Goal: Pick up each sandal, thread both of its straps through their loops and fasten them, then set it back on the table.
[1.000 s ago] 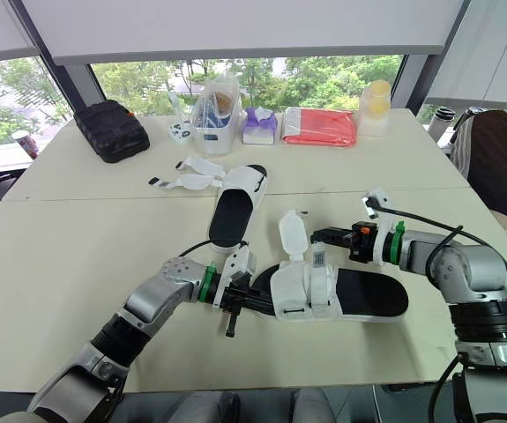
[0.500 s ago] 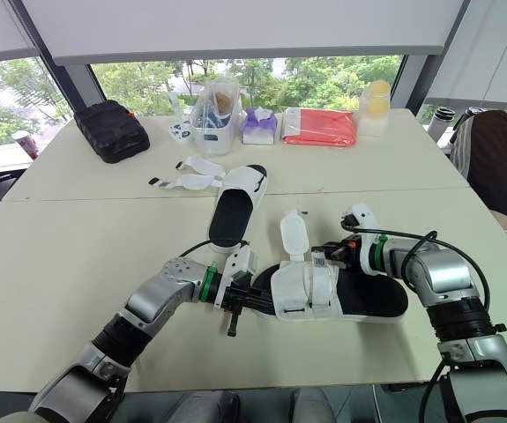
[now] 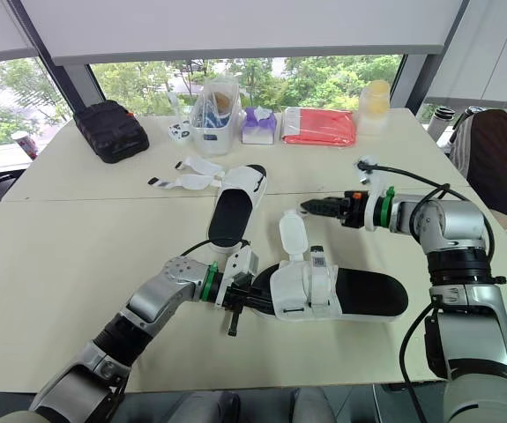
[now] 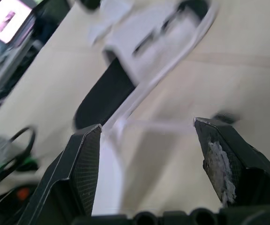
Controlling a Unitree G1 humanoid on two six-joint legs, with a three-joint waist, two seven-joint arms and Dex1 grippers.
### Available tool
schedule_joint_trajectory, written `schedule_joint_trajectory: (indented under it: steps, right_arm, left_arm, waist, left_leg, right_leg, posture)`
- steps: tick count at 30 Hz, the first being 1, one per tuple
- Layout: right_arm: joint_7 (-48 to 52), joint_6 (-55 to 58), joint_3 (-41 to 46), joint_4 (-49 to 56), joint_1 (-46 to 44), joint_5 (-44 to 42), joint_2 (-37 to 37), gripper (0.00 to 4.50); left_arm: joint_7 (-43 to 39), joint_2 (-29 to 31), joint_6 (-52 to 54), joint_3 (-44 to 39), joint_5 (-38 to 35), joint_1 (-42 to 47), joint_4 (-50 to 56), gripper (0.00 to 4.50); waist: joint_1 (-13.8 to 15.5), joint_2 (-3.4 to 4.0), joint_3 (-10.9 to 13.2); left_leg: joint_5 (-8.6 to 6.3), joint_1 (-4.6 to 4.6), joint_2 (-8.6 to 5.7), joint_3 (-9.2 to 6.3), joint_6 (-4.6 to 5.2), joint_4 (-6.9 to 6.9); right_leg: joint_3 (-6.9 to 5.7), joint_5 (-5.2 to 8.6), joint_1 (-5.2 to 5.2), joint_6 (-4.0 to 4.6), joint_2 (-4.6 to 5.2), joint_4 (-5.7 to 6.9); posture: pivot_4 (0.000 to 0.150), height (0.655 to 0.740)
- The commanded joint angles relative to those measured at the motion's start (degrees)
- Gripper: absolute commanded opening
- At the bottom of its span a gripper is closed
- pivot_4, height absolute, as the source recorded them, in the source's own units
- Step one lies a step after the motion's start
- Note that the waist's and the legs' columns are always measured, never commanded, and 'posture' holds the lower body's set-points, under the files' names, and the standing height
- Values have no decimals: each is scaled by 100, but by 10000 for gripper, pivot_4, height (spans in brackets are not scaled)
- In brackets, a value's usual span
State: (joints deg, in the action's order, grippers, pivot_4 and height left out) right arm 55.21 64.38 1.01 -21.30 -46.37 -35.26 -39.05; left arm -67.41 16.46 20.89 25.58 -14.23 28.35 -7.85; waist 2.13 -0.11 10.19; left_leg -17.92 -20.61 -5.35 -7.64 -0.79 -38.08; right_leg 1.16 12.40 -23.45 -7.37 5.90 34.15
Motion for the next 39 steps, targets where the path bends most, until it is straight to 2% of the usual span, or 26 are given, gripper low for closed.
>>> schedule_joint_trajectory:
  steps: [1,8,12,18,21,23,26,30,33,35,37,39]
  right_arm:
    - [170,700,-148,-38,-243,-164,67,33713]
    - [92,1169,285,-480,-487,-394,491,33713]
    - [-612,861,879,-1880,-1152,-199,1125,33713]
    - [-1567,105,1348,-3515,-1832,208,1452,33713]
    - [-1614,-197,1364,-3821,-1982,369,1563,24609]
    - [-1593,-266,1387,-3920,-2037,429,1585,15023]
    - [-1358,-429,1306,-3910,-2043,551,1598,364]
    - [-923,-692,1227,-3730,-1969,634,1557,364]
    - [-273,-1175,915,-3201,-1731,788,1514,364]
    - [196,-1997,532,-2196,-1214,1015,1443,364]
    - [554,-3524,-176,-1143,-495,1719,1225,364]
    - [780,-4597,-407,-517,-33,2015,1116,364]
  left_arm:
    - [217,81,17,122,352,-67,-256,0]
    - [268,113,-5,131,377,-150,-204,0]
    - [319,107,-35,140,404,-158,-200,0]
    - [401,91,16,117,390,-204,-157,0]
    - [461,69,42,81,372,-232,-144,0]
    - [473,64,48,74,369,-239,-140,0]
    - [497,37,48,58,355,-218,-179,0]
    - [504,28,54,51,351,-218,-182,0]
    - [505,28,70,44,340,-224,-178,0]
    - [503,42,82,43,333,-233,-161,0]
    - [493,58,104,44,326,-239,-146,0]
    - [476,74,118,39,324,-235,-149,0]
  waist:
    - [3,0,0]
    - [-4,1,0]
    - [-56,3,-2]
    - [-20,3,-2]
    - [-44,4,-2]
    - [-59,4,-2]
    - [-83,5,-2]
    - [-166,5,-2]
    - [-180,5,-2]
    - [-171,5,-2]
    - [-158,5,-2]
    - [-165,5,-2]
  left_leg:
    - [0,0,0,0,0,0]
    - [0,-3,0,1,-1,0]
    - [3,1,0,2,-6,0]
    - [7,-1,-3,-2,-13,0]
    - [10,-1,-3,-2,-18,3]
    - [11,-2,-3,-2,-19,3]
    - [10,-1,-4,-2,-17,3]
    - [10,0,-5,-4,-17,3]
    - [11,2,-5,-4,-17,3]
    - [11,1,-5,-5,-17,3]
    - [11,0,-5,-5,-17,2]
    - [12,-1,-6,-4,-19,2]
  right_leg:
    - [0,-1,-1,1,0,1]
    - [0,-3,-6,3,0,2]
    - [2,-7,-7,7,-1,6]
    - [2,-11,-8,13,-1,10]
    - [2,-11,-11,13,-1,12]
    - [2,-12,-11,12,-1,13]
    - [2,-14,-11,9,-1,14]
    - [2,-16,-8,5,-2,14]
    - [2,-17,-10,4,-3,20]
    - [1,-17,-10,3,-3,20]
    - [1,-18,-10,0,-3,19]
    - [1,-17,-11,-5,-3,19]
  posture:
    - [1500,7400]
    - [1500,7400]
    - [1500,7400]
    - [1500,7400]
    - [1500,7400]
    - [1500,7400]
    - [1500,7400]
    - [1500,7400]
    - [1500,7400]
    - [1500,7400]
    - [1500,7400]
    - [1500,7400]
